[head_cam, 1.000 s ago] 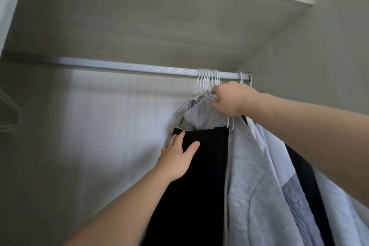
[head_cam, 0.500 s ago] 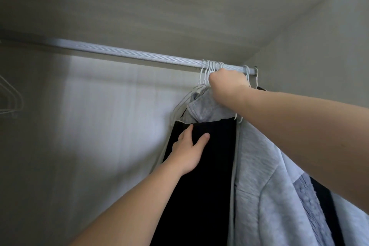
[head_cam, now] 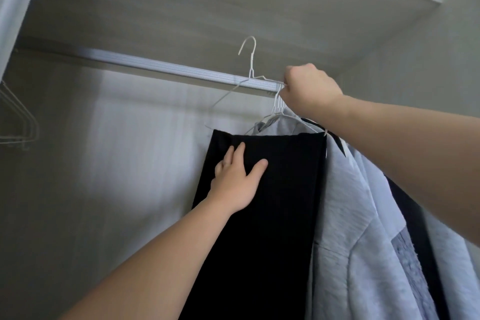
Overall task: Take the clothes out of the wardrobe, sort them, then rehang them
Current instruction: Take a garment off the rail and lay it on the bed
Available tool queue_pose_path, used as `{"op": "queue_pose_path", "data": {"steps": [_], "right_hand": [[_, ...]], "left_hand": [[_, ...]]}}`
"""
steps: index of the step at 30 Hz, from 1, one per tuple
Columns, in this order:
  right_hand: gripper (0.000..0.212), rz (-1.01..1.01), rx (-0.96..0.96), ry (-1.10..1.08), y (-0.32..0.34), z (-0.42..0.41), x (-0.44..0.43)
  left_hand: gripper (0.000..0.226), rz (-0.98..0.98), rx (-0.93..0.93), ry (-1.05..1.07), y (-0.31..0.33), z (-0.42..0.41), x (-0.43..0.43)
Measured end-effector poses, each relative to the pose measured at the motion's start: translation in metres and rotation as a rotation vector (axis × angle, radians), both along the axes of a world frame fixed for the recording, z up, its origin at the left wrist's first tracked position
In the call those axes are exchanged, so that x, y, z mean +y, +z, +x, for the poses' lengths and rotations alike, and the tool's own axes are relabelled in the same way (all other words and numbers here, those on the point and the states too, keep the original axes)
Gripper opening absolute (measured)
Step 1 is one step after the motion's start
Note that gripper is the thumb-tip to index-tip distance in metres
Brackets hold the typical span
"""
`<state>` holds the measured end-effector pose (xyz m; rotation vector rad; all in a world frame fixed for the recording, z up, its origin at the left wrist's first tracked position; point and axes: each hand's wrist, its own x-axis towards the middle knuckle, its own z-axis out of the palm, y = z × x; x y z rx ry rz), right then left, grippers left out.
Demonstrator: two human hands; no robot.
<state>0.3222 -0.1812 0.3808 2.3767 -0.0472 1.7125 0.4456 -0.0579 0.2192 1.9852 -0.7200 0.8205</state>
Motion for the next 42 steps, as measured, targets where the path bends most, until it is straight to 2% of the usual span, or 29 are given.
{"op": "queue_pose_path", "data": {"steps": [3,7,12,18,24,31,36,42], "right_hand": [[0.013,0.021,-0.020,0.066,-0.010,-0.018,-0.012],[0.011,0.013,-0.051,0.150,-0.034,-0.046,-0.030],[0.004,0.033,-0.054,0.207,-0.062,-0.093,-0.052],[0.007,0.015,-0.070,0.175,-0.092,-0.175,-0.084],[0.009,-0.012,-0.086,0.070,-0.118,-0.280,-0.117],[0.014,-0.001,-0.123,-0.143,-0.144,-0.445,-0.168],[0.009,-0.013,-0.055,-0.382,-0.171,-0.582,-0.185],[0.003,0.056,0.075,-0.719,-0.213,-0.742,-0.186]], "left_hand": [[0.074,-0.043,-0.181,0.102,0.003,-0.011,0.005],[0.070,-0.096,-0.367,0.162,0.005,-0.031,0.003],[0.071,-0.133,-0.485,0.148,0.006,-0.063,-0.010],[0.070,-0.198,-0.575,0.050,0.017,-0.121,-0.047],[0.064,-0.229,-0.612,-0.126,0.025,-0.210,-0.109],[0.040,-0.341,-0.631,-0.371,0.018,-0.347,-0.192],[0.025,-0.392,-0.569,-0.522,-0.002,-0.457,-0.258],[0.030,-0.288,-0.497,-0.686,-0.051,-0.597,-0.340]]}}
